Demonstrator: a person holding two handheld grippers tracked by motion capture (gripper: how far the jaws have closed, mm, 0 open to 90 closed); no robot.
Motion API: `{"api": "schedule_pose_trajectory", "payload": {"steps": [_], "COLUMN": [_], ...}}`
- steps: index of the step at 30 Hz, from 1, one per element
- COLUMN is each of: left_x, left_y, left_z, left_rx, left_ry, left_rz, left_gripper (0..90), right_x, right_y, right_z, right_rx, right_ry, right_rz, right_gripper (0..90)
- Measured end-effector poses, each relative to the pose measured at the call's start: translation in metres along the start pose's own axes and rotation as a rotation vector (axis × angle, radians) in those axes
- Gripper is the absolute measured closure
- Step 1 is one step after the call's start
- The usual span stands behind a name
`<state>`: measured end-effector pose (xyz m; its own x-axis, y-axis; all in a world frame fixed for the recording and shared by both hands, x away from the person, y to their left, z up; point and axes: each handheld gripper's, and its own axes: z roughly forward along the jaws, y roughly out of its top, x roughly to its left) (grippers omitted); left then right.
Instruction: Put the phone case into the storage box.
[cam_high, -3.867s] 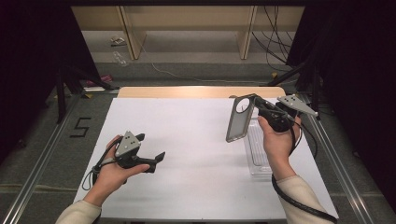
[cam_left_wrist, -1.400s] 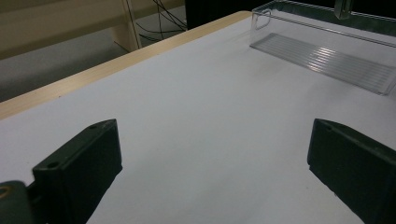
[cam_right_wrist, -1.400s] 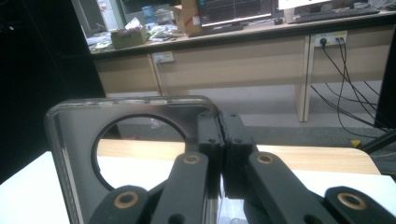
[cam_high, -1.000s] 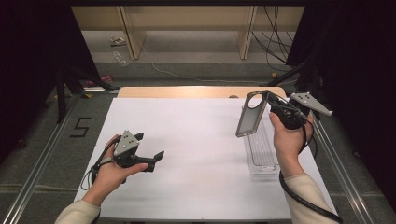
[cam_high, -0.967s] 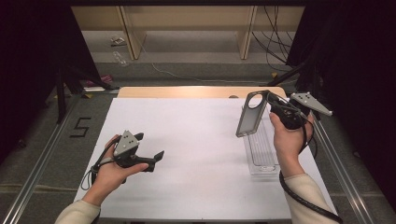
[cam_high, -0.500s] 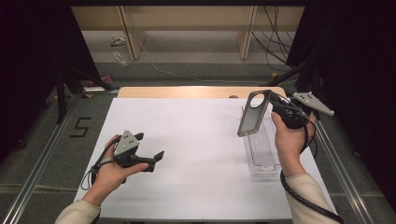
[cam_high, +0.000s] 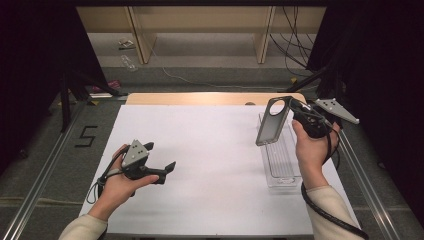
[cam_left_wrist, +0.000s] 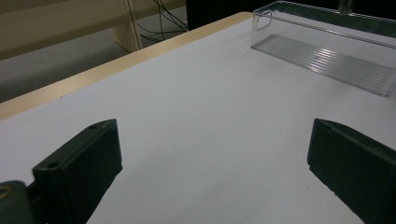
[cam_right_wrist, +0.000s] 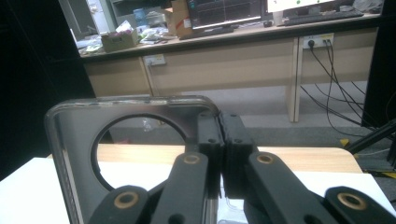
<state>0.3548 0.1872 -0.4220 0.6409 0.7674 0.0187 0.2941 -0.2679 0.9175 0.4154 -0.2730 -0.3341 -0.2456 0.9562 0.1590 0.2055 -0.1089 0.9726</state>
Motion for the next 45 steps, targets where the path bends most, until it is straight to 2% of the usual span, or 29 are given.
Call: {"api": "schedule_pose_trajectory", "payload": {"steps": [45], "left_x": [0.001], "left_y": [0.0], "left_z": [-0.001], "left_rx": [-0.003], "left_ry": [0.003], "left_rz": [-0.005], "left_gripper": [2.5], "right_x": [-0.014], "right_y": [0.002], "right_z": [-0.002], "right_rx": [-0.01], "right_ry": [-0.05], "right_rz": [0.009], "right_gripper": [88.9]}}
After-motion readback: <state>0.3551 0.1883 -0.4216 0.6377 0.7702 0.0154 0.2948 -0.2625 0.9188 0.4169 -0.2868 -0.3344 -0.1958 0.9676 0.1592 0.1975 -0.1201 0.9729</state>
